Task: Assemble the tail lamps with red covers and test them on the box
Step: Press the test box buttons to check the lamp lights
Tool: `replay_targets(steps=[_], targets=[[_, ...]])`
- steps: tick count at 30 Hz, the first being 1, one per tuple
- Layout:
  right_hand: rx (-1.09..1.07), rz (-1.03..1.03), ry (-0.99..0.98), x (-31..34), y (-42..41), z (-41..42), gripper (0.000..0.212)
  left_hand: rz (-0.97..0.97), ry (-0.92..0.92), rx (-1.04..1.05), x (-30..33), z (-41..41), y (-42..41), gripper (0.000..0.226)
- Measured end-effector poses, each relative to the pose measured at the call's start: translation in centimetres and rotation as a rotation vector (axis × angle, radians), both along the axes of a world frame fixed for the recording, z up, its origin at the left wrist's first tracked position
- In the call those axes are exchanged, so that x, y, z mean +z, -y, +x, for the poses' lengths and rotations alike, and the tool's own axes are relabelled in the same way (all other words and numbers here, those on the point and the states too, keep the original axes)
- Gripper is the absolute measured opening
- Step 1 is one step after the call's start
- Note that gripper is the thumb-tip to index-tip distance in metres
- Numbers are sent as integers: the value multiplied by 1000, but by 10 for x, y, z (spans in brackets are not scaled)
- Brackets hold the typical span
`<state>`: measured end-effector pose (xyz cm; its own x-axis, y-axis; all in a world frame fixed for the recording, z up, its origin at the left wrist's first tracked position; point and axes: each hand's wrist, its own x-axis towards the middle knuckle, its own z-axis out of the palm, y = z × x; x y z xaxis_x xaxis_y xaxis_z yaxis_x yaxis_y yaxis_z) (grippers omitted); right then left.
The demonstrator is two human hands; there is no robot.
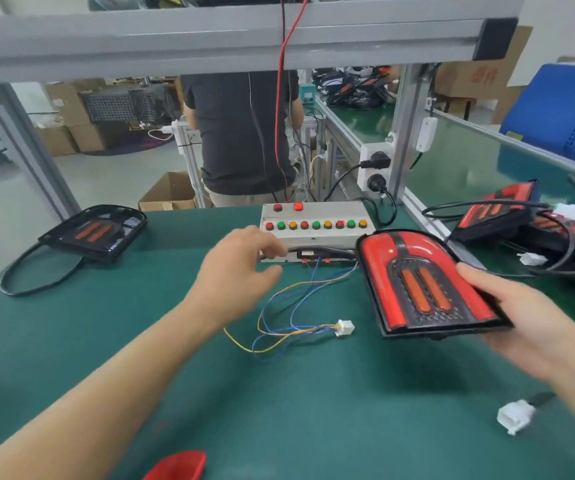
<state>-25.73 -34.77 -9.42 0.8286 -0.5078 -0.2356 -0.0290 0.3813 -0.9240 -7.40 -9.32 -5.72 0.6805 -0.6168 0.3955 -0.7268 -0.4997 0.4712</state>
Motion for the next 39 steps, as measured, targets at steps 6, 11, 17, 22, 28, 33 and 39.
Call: replay_targets(steps=[6, 11, 17, 22, 28, 33, 39], targets=[[-69, 46, -104, -17, 15, -16, 28, 977, -153, 376, 7, 54, -99, 52], [-88, 84, -143, -18, 8, -10, 26, 965, -421, 298, -18, 66, -119, 28], [-77, -78, -260, -13, 6, -1, 24, 609, -243, 395, -25, 71, -102, 9], [-238, -959, -489, 1, -1, 5, 48, -51, -161, 331, -15, 59, -73, 27], [-75, -1451, -30, 25, -66, 21, 33, -649, -833, 31, 1, 34, -33, 16], [254, -1236, 162, 24, -121, 33, 40, -825, -1077, 58, -2, 5, 0, 13], [71, -269, 186, 19, -130, 43, 20, -947, -1330, 129, -15, -26, 19, 11]])
